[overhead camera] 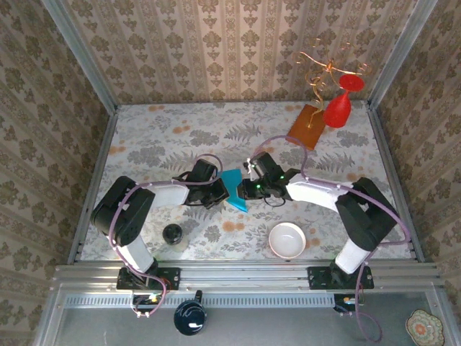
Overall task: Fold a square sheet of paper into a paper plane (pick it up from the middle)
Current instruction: Third fold the triangle at the center of the table.
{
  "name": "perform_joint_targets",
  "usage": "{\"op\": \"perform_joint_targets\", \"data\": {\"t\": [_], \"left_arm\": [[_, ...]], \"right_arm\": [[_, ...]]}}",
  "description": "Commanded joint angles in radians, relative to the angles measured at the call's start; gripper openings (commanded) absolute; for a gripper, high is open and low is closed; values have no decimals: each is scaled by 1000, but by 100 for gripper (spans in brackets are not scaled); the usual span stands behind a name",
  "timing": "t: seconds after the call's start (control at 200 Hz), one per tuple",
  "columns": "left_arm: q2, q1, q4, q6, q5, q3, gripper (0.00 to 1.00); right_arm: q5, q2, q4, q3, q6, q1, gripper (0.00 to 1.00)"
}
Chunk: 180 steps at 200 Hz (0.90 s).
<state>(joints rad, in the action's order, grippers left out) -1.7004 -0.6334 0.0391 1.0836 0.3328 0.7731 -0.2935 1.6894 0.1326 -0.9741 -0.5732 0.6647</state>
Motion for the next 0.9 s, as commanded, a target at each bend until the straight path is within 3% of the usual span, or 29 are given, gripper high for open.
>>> {"op": "perform_joint_targets", "data": {"t": [0.0,0.295,0.895], "left_arm": [[-38,6,-65,-40,-17,-8,6],[-35,5,-72,-53,7,6,7],[-21,-1,-68,-70,43,31,7]], "right_arm": [[-76,53,48,-41,-14,17,17],[-131,145,74,-94,-3,25,11],[-81,194,96,-95,6,26,11]]}}
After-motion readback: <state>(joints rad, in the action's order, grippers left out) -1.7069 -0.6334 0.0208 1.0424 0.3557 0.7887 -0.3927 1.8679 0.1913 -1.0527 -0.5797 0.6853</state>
